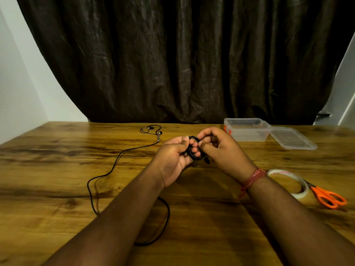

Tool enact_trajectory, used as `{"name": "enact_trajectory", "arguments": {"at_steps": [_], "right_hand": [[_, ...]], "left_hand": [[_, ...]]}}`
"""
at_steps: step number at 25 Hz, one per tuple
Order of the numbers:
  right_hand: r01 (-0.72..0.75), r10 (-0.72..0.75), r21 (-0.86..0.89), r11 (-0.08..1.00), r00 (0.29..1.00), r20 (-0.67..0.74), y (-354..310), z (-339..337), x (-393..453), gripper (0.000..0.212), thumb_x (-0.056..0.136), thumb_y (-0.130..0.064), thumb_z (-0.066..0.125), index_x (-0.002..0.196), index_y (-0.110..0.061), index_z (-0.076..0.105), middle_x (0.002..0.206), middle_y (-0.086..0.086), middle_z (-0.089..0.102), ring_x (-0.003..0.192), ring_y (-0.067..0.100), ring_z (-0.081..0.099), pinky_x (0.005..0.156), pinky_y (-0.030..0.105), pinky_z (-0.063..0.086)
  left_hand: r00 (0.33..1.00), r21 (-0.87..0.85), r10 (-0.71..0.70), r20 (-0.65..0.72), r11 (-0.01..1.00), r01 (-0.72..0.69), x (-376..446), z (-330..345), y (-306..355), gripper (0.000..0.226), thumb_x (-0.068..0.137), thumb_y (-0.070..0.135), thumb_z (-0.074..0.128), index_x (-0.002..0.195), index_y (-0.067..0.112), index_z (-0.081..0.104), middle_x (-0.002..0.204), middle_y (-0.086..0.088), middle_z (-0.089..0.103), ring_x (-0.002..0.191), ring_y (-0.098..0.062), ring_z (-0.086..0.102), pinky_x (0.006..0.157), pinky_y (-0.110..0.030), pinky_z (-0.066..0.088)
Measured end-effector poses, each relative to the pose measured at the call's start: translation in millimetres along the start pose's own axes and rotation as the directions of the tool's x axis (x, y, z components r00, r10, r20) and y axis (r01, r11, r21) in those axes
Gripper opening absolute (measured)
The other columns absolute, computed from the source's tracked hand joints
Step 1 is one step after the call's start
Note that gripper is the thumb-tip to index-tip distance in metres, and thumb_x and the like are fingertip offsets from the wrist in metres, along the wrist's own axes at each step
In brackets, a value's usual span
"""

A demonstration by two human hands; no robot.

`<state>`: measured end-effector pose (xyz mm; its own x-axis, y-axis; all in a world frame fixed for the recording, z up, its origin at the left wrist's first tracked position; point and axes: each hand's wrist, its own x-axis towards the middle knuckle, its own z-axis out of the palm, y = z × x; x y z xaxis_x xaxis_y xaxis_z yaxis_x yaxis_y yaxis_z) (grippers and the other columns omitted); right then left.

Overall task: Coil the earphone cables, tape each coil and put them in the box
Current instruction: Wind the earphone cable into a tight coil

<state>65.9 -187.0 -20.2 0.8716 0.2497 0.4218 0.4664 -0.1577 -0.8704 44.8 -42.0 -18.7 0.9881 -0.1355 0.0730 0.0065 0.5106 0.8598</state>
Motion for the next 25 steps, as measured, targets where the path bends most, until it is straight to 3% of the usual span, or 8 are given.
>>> {"name": "enact_trajectory", "arguments": {"at_steps": [5,9,12,15,17,20,25], "right_hand": [[-0.017,0.017,-0.017,1.0,1.0,-0.012,3.4,0.7,0.6,0.019,0.092,-0.003,0.056,0.092,-0.022,0.056,0.065,-0.013,0.056,0.064,0.005,0.055,0.067,0.028,0.049],[-0.011,0.01,-0.038,0.999,1.0,-0.024,1.6,2.5,-0.4,0.019,0.092,-0.004,0.055,0.092,-0.023,0.055,0.078,0.005,0.056,0.074,0.032,0.06,0.073,0.049,0.052],[-0.012,0.012,-0.039,0.999,1.0,-0.001,-1.0,3.7,-2.0,0.019,0.092,-0.005,0.056,0.096,-0.023,0.056,0.081,0.008,0.059,0.075,0.03,0.059,0.064,0.035,0.054],[-0.01,0.01,-0.042,0.999,1.0,-0.004,-1.8,6.3,-4.0,0.014,0.092,-0.005,0.058,0.098,-0.017,0.059,0.077,0.001,0.058,0.074,0.016,0.058,0.072,0.032,0.054],[-0.022,0.022,-0.05,0.998,1.0,-0.002,-2.8,7.3,-4.8,0.007,0.092,-0.009,0.061,0.097,-0.015,0.062,0.08,0.004,0.059,0.077,0.015,0.056,0.075,0.035,0.053],[-0.048,0.048,-0.047,0.998,0.999,0.002,-3.3,5.7,-3.6,0.007,0.092,-0.01,0.062,0.098,-0.01,0.064,0.087,0.01,0.063,0.081,0.018,0.059,0.081,0.043,0.054],[-0.061,0.061,-0.042,0.997,0.998,0.0,-0.7,2.0,-1.4,0.011,0.092,-0.006,0.061,0.102,-0.006,0.065,0.091,0.023,0.066,0.083,0.021,0.059,0.085,0.044,0.053]], "left_hand": [[0.998,0.091,0.048,-0.026,0.995,-0.046,1.9,-1.7,-1.4,0.026,0.102,0.004,0.039,0.088,0.001,0.061,0.079,-0.009,0.062,0.067,-0.011,0.057,0.064,-0.021,0.056],[0.994,0.248,0.105,-0.035,0.964,-0.093,3.9,-4.0,-3.2,0.026,0.103,0.008,0.042,0.087,0.005,0.063,0.067,0.003,0.068,0.063,-0.005,0.062,0.064,-0.019,0.054],[0.994,0.342,0.107,-0.039,0.936,-0.087,2.9,-4.6,-3.0,0.027,0.103,0.01,0.042,0.085,0.011,0.063,0.065,0.008,0.068,0.06,-0.001,0.062,0.06,-0.017,0.052],[0.997,0.337,0.073,-0.032,0.94,-0.058,1.9,-4.3,-2.5,0.031,0.103,0.008,0.04,0.08,0.014,0.061,0.073,0.0,0.062,0.065,-0.006,0.057,0.066,-0.022,0.051],[0.998,0.3,0.054,-0.037,0.953,-0.041,1.5,-4.1,-1.3,0.032,0.103,0.008,0.04,0.079,0.015,0.06,0.078,-0.002,0.059,0.07,-0.009,0.055,0.072,-0.026,0.048],[0.998,0.257,0.047,-0.037,0.966,-0.036,2.1,-3.8,-0.2,0.032,0.103,0.007,0.039,0.079,0.013,0.058,0.076,-0.003,0.055,0.071,-0.011,0.051,0.069,-0.025,0.046],[0.998,0.192,0.057,-0.015,0.98,-0.053,3.9,-5.7,-3.6,0.03,0.103,0.009,0.04,0.082,0.011,0.061,0.072,-0.001,0.055,0.066,-0.009,0.05,0.067,-0.024,0.046]]}}
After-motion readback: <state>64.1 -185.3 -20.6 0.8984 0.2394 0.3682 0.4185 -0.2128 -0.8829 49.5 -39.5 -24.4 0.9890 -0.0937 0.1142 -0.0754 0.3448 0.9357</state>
